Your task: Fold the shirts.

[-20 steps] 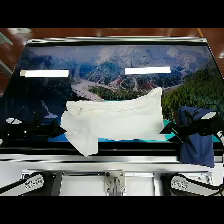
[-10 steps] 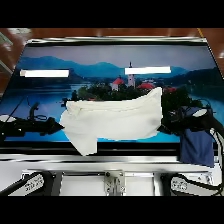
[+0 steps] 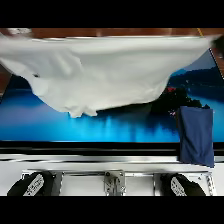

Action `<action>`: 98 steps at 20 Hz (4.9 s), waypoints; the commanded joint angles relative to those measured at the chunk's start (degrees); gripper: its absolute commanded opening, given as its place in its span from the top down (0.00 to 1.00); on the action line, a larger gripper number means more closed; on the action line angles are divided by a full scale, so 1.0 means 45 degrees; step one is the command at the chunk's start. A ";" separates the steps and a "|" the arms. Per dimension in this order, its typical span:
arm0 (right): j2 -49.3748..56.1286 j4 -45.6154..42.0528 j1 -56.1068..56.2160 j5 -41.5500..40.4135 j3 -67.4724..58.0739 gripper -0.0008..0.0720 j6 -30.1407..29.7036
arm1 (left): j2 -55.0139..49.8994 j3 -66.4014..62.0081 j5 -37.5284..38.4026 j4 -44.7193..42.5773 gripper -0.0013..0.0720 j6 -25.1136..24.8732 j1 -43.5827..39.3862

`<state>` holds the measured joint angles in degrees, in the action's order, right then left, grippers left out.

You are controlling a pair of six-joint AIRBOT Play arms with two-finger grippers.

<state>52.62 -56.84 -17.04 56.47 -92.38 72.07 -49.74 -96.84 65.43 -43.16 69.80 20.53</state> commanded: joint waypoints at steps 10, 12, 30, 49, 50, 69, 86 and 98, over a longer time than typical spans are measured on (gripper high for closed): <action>-0.4517 -0.6062 0.0015 0.4605 -0.3317 0.88 0.1559 | 0.2676 -0.5877 0.3993 -0.4376 0.92 0.2691 0.0010; -0.4279 -0.6062 0.0015 0.5926 -0.3317 0.88 0.1569 | 0.2657 -0.5581 0.5095 -0.4629 0.92 0.2545 0.0010; 0.8024 -0.5343 0.3827 -0.2161 0.2997 0.88 0.2939 | -0.6572 0.5450 -0.0913 -0.4760 0.92 0.1302 -0.2030; 1.1521 -0.5353 0.3818 -0.8072 0.1923 0.88 0.3609 | -1.1395 0.3458 -0.7616 -0.2497 0.92 0.1642 -0.3619; 1.1521 -0.5357 0.3808 -0.8077 0.1923 0.88 0.3609 | -1.1361 0.3458 -0.7465 -0.2501 0.92 0.1637 -0.3599; 1.1390 -0.6533 0.3201 0.0049 0.1923 0.88 0.4167 | -1.1497 0.2744 0.1802 -0.5557 0.92 0.1758 -0.2958; 0.9054 -0.7839 0.2739 0.2681 0.1923 0.27 0.2963 | -1.1215 0.1137 0.5629 -0.5508 0.44 0.2453 -0.1617; 0.8548 -0.4012 -0.1583 0.7635 0.4065 0.27 0.1384 | -0.5095 1.4275 0.2992 -0.1637 0.28 -0.0840 0.1409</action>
<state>91.22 -79.20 -22.74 89.54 -76.20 79.07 -76.44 -43.66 82.24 -54.98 69.76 24.45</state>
